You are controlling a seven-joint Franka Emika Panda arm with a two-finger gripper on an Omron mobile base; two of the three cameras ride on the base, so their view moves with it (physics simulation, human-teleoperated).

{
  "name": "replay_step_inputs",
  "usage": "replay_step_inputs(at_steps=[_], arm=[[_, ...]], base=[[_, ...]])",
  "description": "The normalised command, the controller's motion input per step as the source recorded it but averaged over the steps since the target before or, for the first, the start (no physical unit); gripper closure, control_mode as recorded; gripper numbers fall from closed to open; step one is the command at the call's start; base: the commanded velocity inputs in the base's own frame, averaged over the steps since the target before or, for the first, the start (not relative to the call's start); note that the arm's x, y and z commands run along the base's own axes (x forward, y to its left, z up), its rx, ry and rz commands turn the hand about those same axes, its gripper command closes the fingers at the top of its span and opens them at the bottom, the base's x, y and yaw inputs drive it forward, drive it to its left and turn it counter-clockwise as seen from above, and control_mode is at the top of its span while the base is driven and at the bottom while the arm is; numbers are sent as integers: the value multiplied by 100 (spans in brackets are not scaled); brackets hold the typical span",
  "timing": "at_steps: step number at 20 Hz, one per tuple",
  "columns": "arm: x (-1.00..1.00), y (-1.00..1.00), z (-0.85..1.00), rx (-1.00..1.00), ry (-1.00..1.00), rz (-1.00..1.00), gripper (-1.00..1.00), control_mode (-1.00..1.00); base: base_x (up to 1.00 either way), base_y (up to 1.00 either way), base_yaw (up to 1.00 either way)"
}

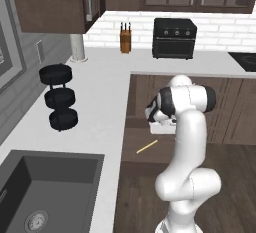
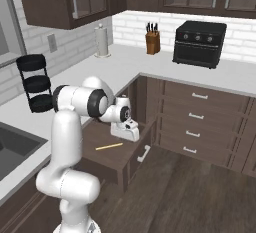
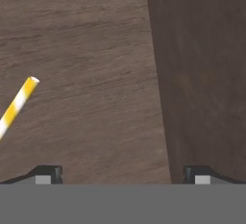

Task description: Take a straw from the drawer in front and place it inside the glass cup on the dining counter.

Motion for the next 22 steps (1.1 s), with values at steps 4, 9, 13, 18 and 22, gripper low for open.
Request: replay_step_inputs(at_steps=[4, 9, 13, 18, 22], arm=[[-3, -98, -9, 0, -1, 4, -100, -100], [-10, -100, 0, 0, -4, 2, -100, -100], [-11, -98, 0, 1, -7, 2, -100, -100], [-44, 2, 4, 8, -17, 5, -100, -100], [-47, 74, 3, 8, -18, 1, -100, -100]], base=[[0, 0, 0], [0, 0, 0], [0, 0, 0], [0, 0, 0], [0, 0, 0]])
